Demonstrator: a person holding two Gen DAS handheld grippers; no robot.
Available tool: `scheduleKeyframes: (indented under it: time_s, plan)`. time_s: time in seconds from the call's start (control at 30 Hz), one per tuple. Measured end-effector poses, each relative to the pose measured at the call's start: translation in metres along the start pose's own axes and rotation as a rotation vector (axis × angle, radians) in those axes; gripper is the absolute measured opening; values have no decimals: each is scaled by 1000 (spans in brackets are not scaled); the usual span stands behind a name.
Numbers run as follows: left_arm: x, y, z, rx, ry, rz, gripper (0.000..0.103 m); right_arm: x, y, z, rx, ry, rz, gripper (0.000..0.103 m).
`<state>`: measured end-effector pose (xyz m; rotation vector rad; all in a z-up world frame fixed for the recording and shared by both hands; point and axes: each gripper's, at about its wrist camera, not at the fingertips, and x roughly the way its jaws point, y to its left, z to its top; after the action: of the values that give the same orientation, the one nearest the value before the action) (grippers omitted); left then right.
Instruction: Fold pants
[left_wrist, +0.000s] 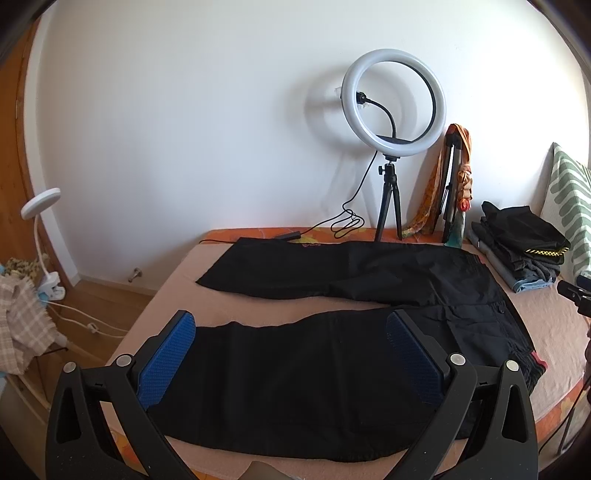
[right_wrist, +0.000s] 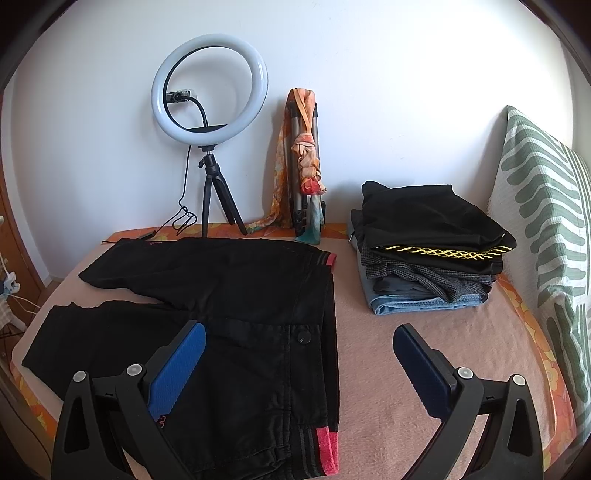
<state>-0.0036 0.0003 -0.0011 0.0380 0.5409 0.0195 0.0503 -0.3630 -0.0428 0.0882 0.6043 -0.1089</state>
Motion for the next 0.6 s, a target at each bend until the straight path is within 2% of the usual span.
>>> scheduleKeyframes:
  time_s: [0.6]
  plan:
    - [-1,-1,0,6,-1,6,103,0,1,0,2,1,2,103]
